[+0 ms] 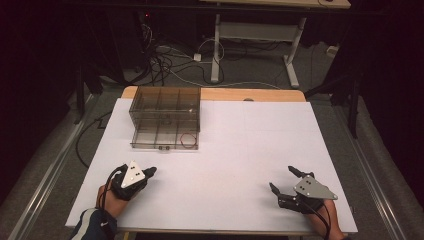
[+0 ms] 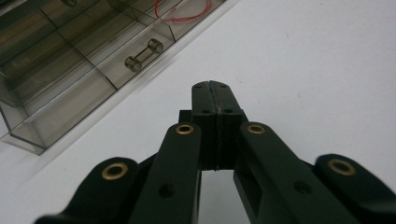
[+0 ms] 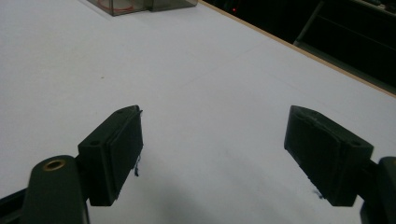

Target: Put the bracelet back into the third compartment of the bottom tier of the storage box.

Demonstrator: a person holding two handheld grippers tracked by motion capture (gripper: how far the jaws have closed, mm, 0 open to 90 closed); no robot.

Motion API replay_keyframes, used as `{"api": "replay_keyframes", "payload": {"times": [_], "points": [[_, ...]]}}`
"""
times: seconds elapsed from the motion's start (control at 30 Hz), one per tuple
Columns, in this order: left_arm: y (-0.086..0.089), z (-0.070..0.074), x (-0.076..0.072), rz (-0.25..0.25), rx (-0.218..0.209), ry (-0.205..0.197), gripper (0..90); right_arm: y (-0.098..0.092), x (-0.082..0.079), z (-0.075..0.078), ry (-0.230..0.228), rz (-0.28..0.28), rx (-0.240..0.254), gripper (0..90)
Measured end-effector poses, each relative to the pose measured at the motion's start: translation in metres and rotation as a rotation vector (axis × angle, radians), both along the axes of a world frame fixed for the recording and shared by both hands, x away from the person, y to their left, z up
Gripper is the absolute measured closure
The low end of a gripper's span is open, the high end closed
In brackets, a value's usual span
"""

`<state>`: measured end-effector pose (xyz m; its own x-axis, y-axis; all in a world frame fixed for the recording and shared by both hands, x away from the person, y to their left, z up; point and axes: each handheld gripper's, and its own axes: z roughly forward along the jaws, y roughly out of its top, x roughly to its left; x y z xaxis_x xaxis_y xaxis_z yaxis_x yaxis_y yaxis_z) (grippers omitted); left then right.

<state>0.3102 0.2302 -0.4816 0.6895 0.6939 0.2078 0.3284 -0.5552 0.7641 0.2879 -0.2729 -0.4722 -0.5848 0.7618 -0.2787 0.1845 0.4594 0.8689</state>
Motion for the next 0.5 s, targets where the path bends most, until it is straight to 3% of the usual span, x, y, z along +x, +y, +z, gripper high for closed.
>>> {"api": "replay_keyframes", "payload": {"times": [0.3,0.4,0.5], "points": [[0.0020,-0.0018,0.0033,-0.003,0.047,0.006,87.5,0.0006,0.0019,-0.0004,-0.002,-0.009,0.005,19.9],[0.0023,-0.0025,0.0050,-0.003,0.077,0.014,87.5,0.0024,0.0013,-0.0014,-0.005,-0.003,-0.018,19.9],[0.0040,-0.0031,0.0080,0.014,0.076,0.020,87.5,0.0029,0.0013,-0.0022,-0.009,0.005,-0.024,19.9]]}}
